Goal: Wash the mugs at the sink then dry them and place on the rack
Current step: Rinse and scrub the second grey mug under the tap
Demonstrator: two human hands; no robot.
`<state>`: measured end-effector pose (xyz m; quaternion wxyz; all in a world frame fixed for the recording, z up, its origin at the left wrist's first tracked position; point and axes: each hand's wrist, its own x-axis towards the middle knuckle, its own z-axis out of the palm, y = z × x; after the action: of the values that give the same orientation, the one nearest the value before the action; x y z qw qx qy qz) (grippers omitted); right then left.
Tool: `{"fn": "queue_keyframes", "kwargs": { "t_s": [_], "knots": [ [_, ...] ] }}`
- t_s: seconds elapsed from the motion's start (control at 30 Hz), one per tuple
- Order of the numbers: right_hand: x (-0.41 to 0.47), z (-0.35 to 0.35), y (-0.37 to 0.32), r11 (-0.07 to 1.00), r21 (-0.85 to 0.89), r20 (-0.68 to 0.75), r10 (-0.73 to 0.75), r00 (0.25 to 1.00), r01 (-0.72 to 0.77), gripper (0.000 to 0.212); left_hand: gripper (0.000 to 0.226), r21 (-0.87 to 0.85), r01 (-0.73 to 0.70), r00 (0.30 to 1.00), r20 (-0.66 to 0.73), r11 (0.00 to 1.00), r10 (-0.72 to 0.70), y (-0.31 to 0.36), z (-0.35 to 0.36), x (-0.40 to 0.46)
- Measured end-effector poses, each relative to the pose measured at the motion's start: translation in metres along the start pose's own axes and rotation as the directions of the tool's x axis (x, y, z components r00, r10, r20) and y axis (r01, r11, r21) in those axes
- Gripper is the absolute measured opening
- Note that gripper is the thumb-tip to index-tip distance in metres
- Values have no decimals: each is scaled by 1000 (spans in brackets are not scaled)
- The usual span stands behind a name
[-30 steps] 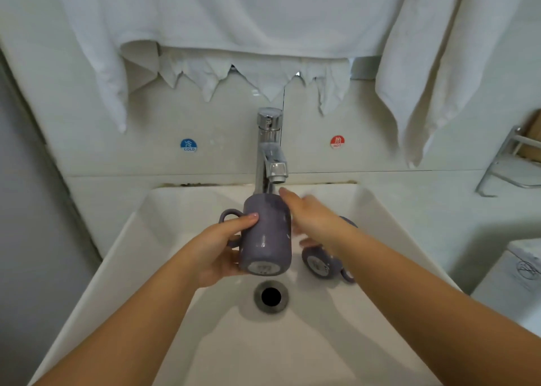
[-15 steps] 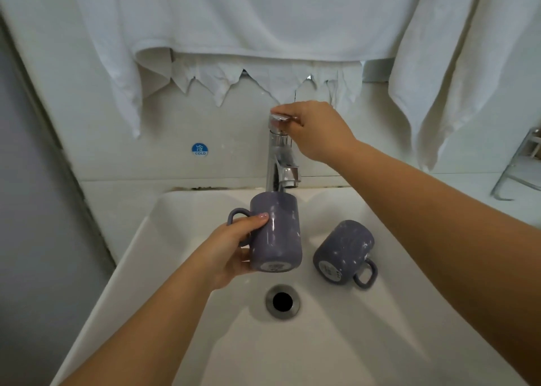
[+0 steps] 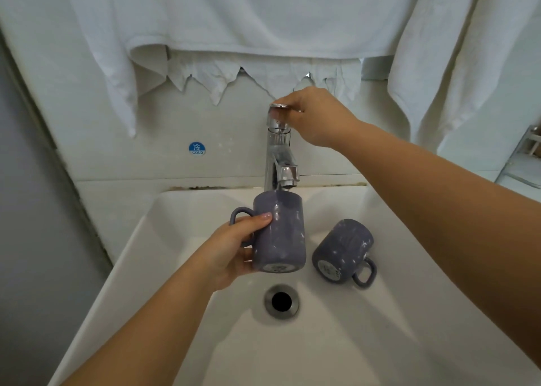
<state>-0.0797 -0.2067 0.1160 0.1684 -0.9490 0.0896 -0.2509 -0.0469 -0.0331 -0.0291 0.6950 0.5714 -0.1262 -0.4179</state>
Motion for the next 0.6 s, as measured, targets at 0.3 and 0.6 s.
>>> {"fn": "queue_keyframes", "kwargs": {
  "t_s": [0.3,0.6],
  "knots": [
    [3,-1,3,999,44,9,21,1000,-22,36,49,7,2,1000,-3,1000,-2,-1,0,1],
    [-2,8,3,995,-88,-66,-58,996,52,34,51,24,30,1000,-6,999,-30,-2,1,1]
  ]
}}
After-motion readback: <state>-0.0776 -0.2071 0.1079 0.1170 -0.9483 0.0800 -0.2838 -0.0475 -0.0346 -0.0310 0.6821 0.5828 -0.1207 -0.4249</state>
